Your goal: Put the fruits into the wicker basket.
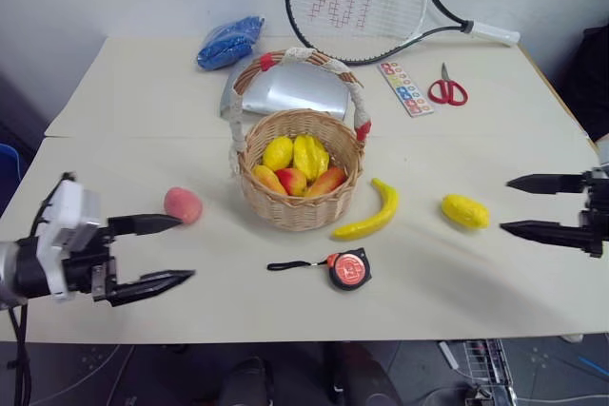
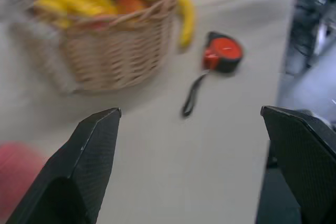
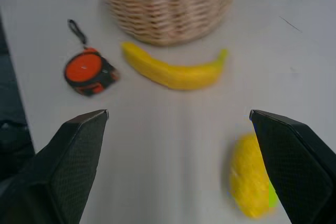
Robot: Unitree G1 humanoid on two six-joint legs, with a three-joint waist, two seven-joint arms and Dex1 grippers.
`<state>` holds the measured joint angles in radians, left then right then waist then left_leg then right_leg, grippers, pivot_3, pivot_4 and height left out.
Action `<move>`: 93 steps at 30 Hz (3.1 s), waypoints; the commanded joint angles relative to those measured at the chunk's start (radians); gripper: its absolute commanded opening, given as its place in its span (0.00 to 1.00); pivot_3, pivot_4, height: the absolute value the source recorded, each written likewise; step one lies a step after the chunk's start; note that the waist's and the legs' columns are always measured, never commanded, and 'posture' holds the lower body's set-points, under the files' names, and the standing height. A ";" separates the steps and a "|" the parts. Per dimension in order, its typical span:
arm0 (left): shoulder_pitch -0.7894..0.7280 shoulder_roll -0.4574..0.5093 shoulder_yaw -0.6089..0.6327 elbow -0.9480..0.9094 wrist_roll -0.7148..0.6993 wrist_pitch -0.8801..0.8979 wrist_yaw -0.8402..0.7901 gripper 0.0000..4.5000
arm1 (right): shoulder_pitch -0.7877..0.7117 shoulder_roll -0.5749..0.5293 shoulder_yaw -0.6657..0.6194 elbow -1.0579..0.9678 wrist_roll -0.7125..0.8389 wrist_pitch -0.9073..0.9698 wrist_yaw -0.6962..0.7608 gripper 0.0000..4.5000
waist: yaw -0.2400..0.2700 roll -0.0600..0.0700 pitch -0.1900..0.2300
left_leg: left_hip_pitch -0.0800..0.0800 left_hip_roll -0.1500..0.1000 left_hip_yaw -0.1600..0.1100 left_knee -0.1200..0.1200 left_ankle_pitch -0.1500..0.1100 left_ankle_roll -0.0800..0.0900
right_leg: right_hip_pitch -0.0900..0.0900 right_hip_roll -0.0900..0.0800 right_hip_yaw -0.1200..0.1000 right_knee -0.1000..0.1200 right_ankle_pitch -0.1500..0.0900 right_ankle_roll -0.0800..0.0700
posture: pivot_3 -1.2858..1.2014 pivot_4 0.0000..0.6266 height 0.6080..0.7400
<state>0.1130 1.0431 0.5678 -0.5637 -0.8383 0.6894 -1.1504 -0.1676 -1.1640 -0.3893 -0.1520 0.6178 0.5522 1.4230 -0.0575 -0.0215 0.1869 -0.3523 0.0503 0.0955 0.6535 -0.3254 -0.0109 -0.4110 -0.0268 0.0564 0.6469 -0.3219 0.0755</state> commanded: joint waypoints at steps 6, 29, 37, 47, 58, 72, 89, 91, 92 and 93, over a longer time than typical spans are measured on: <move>-0.247 0.043 -0.253 -0.006 0.016 -0.041 -0.028 1.00 | -0.027 0.248 0.357 -0.148 -0.256 -0.317 -0.151 0.99 | 0.002 -0.001 0.000 | -0.002 -0.002 0.001 0.003 0.001 0.001 | -0.001 0.000 0.001 0.000 0.000 0.001 | 0.52 0.24 1.00; -0.403 -0.029 -0.398 0.048 0.136 -0.155 -0.025 1.00 | -0.268 0.498 0.727 0.197 -0.517 -0.524 -0.148 0.90 | -0.002 -0.006 0.001 | -0.002 -0.001 0.001 0.012 0.001 0.002 | -0.001 0.001 0.001 0.007 0.000 0.000 | 0.52 0.24 1.00; -0.519 -0.095 -0.397 0.153 0.052 -0.074 0.011 1.00 | -0.188 0.438 0.618 0.061 -0.344 -0.389 -0.083 0.71 | 0.011 -0.006 0.001 | -0.002 -0.001 0.000 0.012 0.001 0.001 | -0.002 0.001 0.000 0.009 0.000 0.000 | 0.52 0.24 1.00; -0.732 -0.196 -0.434 0.180 -0.049 0.016 0.041 1.00 | -0.009 0.214 -0.105 -0.034 0.096 0.178 -0.326 0.71 | 0.029 -0.007 0.002 | -0.003 -0.002 -0.001 0.013 0.000 0.002 | 0.000 -0.001 0.000 0.008 0.000 0.001 | 0.52 0.24 1.00; -0.769 -0.258 -0.501 0.186 0.034 -0.053 0.026 1.00 | 0.096 0.209 -0.138 0.420 -0.271 -0.089 -0.619 0.71 | 0.014 -0.007 0.002 | -0.003 -0.002 0.003 0.012 0.003 -0.003 | -0.001 0.001 0.004 0.006 0.000 0.003 | 0.52 0.24 1.00; -0.758 -0.240 -0.458 0.204 0.065 -0.061 0.070 1.00 | -0.049 0.203 -0.134 0.557 -0.222 -0.061 -0.595 1.00 | -0.003 -0.004 0.002 | -0.001 -0.002 0.003 0.011 0.006 -0.006 | 0.000 0.003 0.006 0.007 0.001 0.004 | 0.52 0.24 1.00; -0.153 -0.308 0.010 -0.003 0.213 0.131 0.706 1.00 | -0.362 0.163 0.047 -0.194 0.335 0.301 -0.345 1.00 | 0.011 -0.008 0.004 | -0.006 0.005 -0.003 0.010 -0.003 -0.002 | -0.002 0.003 0.000 0.002 -0.001 0.001 | 0.52 0.24 1.00; -0.128 -0.326 0.001 0.004 0.238 0.131 0.745 1.00 | -0.403 0.164 0.076 -0.224 0.391 0.328 -0.325 1.00 | 0.014 -0.007 0.004 | -0.006 0.003 -0.002 0.010 -0.004 0.000 | -0.002 0.001 0.000 0.002 -0.001 0.002 | 0.52 0.24 1.00; -0.132 -0.332 -0.012 0.017 0.251 0.132 0.762 1.00 | -0.410 0.163 0.088 -0.241 0.391 0.317 -0.312 1.00 | 0.019 -0.008 0.004 | -0.006 0.003 -0.002 0.010 -0.004 0.001 | -0.002 0.000 0.000 0.001 -0.001 0.002 | 0.52 0.24 1.00; -0.142 -0.342 -0.022 0.036 0.256 0.136 0.779 1.00 | -0.414 0.164 0.102 -0.259 0.376 0.296 -0.305 1.00 | 0.023 -0.008 0.004 | -0.006 0.002 -0.003 0.010 -0.004 0.001 | -0.002 0.000 0.000 0.001 -0.001 0.002 | 0.52 0.24 1.00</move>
<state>-0.0198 0.7013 0.5421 -0.5297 -0.6020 0.8302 -0.4011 -0.5722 -0.9975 -0.2908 -0.3712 0.9794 0.8689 1.1018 -0.0344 -0.0297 0.1907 -0.3582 0.0529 0.0924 0.6633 -0.3296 -0.0098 -0.4125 -0.0266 0.0555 0.6475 -0.3228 0.0771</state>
